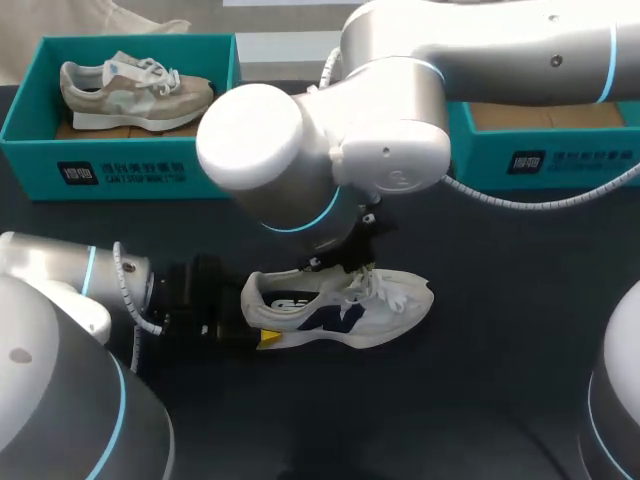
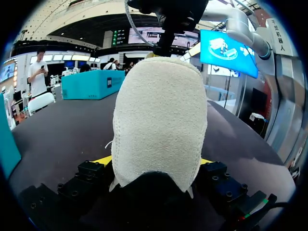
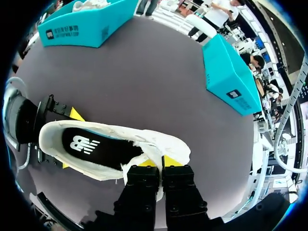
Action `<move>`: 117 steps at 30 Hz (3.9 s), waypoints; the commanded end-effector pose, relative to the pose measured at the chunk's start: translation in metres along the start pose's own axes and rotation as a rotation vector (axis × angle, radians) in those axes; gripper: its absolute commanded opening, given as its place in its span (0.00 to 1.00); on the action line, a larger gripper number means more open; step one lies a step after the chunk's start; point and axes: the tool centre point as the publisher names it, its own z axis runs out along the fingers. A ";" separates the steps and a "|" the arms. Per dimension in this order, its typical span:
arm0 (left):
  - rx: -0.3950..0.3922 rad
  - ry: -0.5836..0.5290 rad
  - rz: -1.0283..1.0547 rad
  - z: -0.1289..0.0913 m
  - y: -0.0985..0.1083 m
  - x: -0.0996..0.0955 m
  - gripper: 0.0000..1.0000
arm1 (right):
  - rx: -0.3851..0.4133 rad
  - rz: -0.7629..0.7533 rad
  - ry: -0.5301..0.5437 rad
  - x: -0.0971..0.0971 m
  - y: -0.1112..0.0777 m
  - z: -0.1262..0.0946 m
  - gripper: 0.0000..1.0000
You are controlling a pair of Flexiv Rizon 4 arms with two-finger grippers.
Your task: Take the shoe out of the shoebox, open the shoe tongue, remove and reinsert the insole, then place the shoe into the shoebox
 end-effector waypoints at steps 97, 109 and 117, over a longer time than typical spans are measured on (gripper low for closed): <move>-0.003 0.002 -0.001 0.002 0.001 -0.001 0.00 | -0.332 -1.093 0.355 0.056 0.042 -0.029 0.00; -0.003 0.002 -0.001 0.002 0.001 -0.001 0.00 | -0.182 -1.262 0.458 0.101 0.034 0.009 0.00; -0.003 0.002 -0.001 0.002 0.001 -0.001 0.00 | -0.060 -1.230 0.430 0.096 0.014 0.036 0.00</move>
